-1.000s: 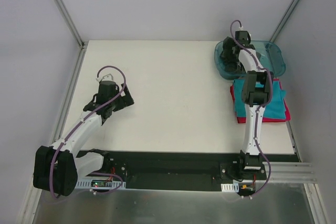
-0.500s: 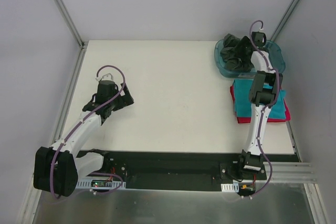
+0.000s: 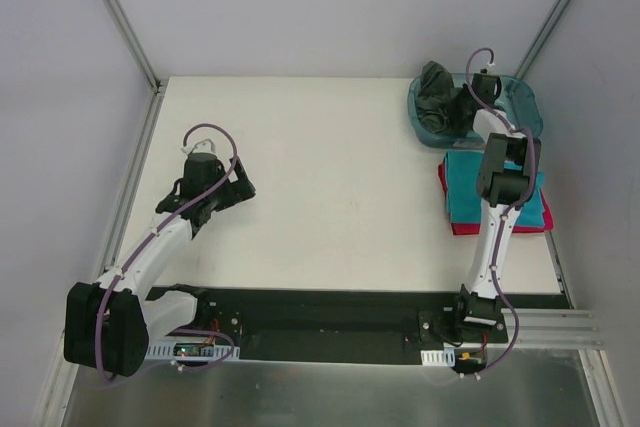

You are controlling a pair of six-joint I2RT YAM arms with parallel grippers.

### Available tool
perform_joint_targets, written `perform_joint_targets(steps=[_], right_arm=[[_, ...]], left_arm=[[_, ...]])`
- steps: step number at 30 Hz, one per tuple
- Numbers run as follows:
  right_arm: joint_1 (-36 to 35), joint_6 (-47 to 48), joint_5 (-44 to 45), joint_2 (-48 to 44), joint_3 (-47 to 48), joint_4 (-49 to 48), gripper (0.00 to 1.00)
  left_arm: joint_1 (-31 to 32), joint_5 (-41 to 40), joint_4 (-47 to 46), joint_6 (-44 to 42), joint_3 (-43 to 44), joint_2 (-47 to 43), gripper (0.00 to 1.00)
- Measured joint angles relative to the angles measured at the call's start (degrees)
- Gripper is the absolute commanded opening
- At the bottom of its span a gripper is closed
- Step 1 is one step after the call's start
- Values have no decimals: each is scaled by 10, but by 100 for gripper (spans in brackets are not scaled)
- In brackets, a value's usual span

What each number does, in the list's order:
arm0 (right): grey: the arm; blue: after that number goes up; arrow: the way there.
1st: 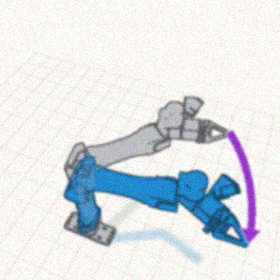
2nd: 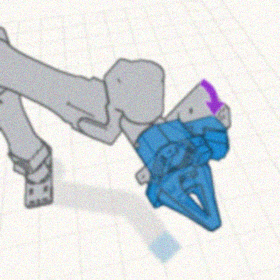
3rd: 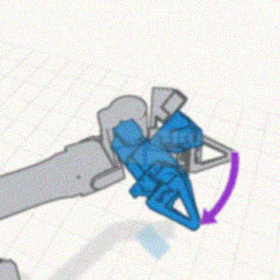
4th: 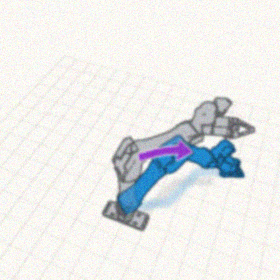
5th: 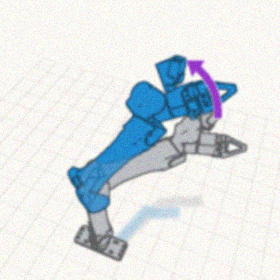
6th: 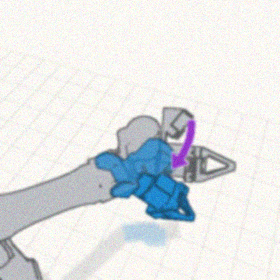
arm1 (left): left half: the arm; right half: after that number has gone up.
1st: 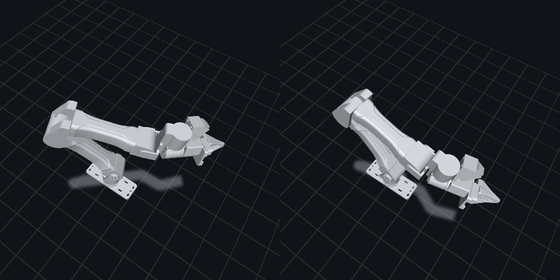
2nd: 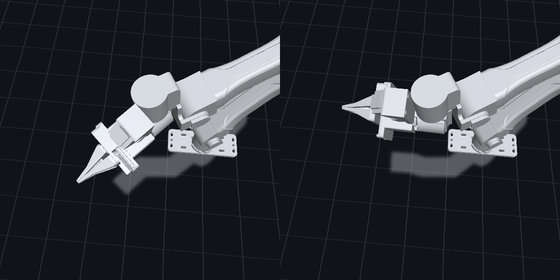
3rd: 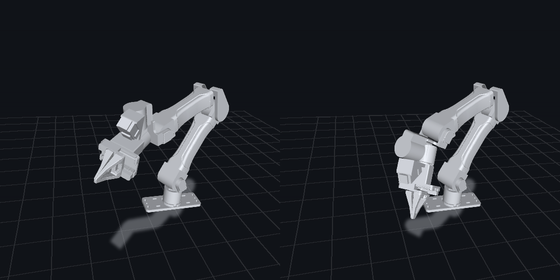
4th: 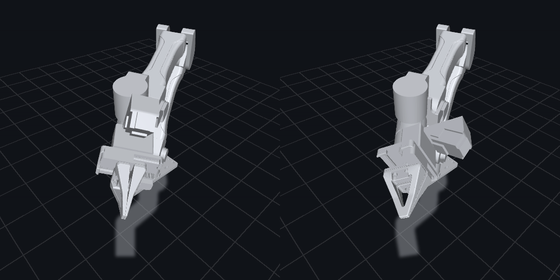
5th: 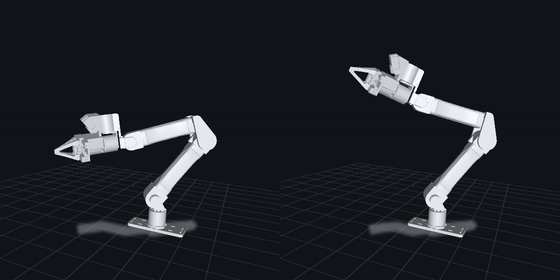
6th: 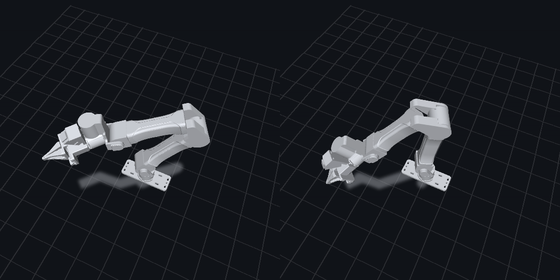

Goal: Fold and stack the t-shirts
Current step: Grab crumpled tshirt from bin with the right arm, then move the tshirt to the center of the board

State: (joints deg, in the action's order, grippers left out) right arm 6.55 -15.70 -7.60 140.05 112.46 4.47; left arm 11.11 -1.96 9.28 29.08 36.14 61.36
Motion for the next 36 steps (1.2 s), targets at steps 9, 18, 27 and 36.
perform_joint_targets(steps=[9,18,27,36], right_arm=[[-28,71,-6,-60,-90,-59,1],[-56,132,26,-264,-111,25,1],[-233,175,10,-583,-108,58,1],[-393,173,-56,-612,-14,127,1]], left_arm=[[0,19,0,1,0,-14,99],[0,63,0,21,-26,-76,99],[0,108,0,50,-111,-264,99],[0,115,12,99,-157,-374,99]])
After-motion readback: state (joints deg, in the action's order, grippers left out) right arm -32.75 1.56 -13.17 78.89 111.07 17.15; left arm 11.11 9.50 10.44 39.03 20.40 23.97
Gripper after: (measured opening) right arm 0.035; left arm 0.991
